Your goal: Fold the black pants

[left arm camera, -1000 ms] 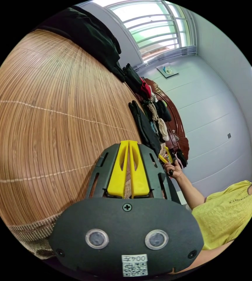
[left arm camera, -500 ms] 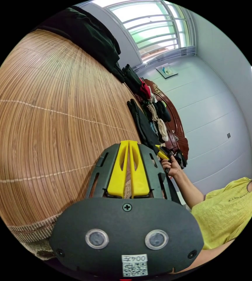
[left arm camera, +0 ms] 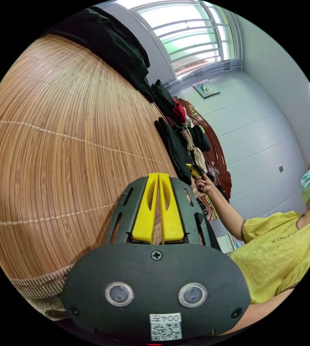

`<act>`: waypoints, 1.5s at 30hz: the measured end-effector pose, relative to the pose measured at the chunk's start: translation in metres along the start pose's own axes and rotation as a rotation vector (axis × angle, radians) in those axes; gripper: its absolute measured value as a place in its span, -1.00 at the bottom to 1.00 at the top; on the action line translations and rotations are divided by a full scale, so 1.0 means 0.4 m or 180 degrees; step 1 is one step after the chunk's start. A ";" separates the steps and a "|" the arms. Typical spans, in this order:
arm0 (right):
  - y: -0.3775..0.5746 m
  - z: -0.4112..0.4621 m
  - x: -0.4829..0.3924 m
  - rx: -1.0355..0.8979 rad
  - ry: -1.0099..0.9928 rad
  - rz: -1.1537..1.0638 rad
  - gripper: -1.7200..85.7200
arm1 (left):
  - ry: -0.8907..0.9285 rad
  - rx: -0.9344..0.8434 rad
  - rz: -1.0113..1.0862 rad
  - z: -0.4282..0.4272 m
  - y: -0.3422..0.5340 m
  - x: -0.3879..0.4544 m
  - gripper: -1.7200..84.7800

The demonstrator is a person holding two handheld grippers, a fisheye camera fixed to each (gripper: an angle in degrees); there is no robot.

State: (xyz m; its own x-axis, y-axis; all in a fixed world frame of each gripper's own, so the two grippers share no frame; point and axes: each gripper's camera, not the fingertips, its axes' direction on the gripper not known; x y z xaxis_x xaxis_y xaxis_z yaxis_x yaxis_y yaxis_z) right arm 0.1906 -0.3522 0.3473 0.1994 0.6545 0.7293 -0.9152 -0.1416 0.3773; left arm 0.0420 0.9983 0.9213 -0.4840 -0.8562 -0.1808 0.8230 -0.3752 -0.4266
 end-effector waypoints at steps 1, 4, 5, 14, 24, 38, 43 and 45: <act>-0.032 -0.017 0.014 0.0021 -0.0003 0.0017 -0.88 | 0.0002 0.0005 -0.0006 0.000 0.000 -0.003 -0.94; -0.102 -0.080 0.049 0.0131 0.0039 0.0057 -0.88 | 0.0002 0.0013 -0.0014 -0.001 0.001 -0.008 -0.94; -0.124 -0.113 0.069 0.0211 0.0050 0.0107 -0.88 | 0.0003 0.0016 -0.0017 -0.001 0.001 -0.011 -0.94; -0.163 -0.387 0.266 0.1458 0.0129 0.0902 -0.88 | -0.0004 0.0040 -0.0019 -0.010 0.003 -0.023 -0.94; -0.248 -0.451 0.333 0.2104 -0.0034 0.1500 -0.84 | -0.0010 0.0050 -0.0023 -0.026 0.003 -0.030 -0.94; 0.226 -0.117 -0.059 0.0378 -0.0203 -0.0284 -0.77 | 0.0001 0.0078 0.0010 -0.055 0.003 -0.018 -0.92; 0.359 0.037 -0.159 -0.0400 -0.0078 -0.0556 -0.88 | 0.0130 0.0067 -0.0141 -0.071 -0.006 0.001 -0.83; 0.378 0.040 -0.204 -0.0361 0.0108 -0.0802 -0.93 | 0.0210 0.0140 -0.0135 -0.100 -0.020 0.028 -0.79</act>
State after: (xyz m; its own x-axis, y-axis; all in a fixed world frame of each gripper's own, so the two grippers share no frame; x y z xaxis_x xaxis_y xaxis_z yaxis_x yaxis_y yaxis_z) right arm 0.0416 -0.4390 0.3540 0.4157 0.6832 0.6004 -0.8719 0.1116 0.4767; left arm 0.0180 1.0058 0.8872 -0.5362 -0.8143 -0.2221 0.8129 -0.4272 -0.3959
